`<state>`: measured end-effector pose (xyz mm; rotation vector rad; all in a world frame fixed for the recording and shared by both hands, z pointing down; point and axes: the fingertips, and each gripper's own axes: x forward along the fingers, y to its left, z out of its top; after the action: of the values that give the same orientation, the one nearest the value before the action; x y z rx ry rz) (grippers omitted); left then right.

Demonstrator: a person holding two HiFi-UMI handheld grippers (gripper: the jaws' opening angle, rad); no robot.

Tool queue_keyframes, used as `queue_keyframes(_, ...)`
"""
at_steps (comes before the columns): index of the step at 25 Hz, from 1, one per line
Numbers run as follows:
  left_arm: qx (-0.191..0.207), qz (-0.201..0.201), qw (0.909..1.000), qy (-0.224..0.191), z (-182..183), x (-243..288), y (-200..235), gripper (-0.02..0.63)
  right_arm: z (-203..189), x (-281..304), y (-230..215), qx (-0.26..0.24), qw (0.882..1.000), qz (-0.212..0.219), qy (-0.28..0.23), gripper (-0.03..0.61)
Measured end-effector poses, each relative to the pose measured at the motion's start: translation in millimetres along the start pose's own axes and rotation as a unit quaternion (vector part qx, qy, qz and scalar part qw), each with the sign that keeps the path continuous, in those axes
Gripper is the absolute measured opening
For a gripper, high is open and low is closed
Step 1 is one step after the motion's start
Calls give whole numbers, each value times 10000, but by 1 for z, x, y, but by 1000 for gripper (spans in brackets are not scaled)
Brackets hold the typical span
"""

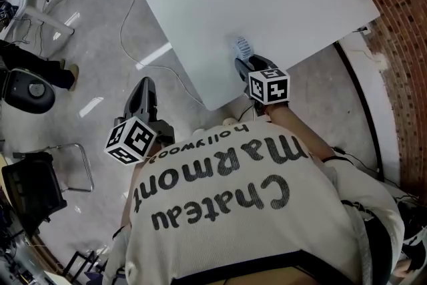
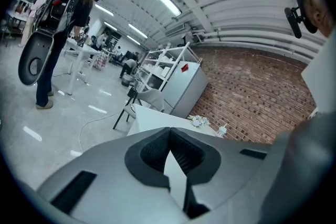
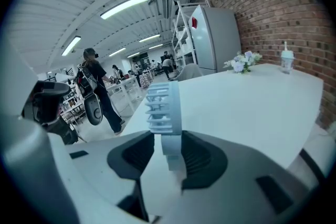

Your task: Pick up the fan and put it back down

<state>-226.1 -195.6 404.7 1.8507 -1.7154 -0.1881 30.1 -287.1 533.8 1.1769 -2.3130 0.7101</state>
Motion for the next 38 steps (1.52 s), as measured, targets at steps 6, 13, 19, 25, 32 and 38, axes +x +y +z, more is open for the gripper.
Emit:
queue_keyframes(6, 3, -5, 10000, 17, -1, 3, 2, 2, -2, 1, -3, 13, 10000, -26, -17, 166)
queue_keyframes(13, -11, -71, 10000, 62, -2, 8, 0, 2, -4, 0, -2, -44, 10000, -47, 0, 167)
queue_keyframes(19, -17, -110, 9999, 83, -4, 11, -1, 2, -6, -2, -3, -72, 9999, -82, -1, 167)
queue_keyframes(25, -33, -118, 9999, 86, -4, 7, 3, 2, -11, -6, 0, -114, 9999, -122, 19, 169)
queue_keyframes(32, -49, -113, 9999, 105, -7, 6, 4, 2, -13, -6, -1, -193, 9997, -166, 40, 170)
queue_keyframes(38, -45, -41, 9999, 81, -6, 4, 7, 2, -17, -6, -1, -366, 9992, -148, 105, 170)
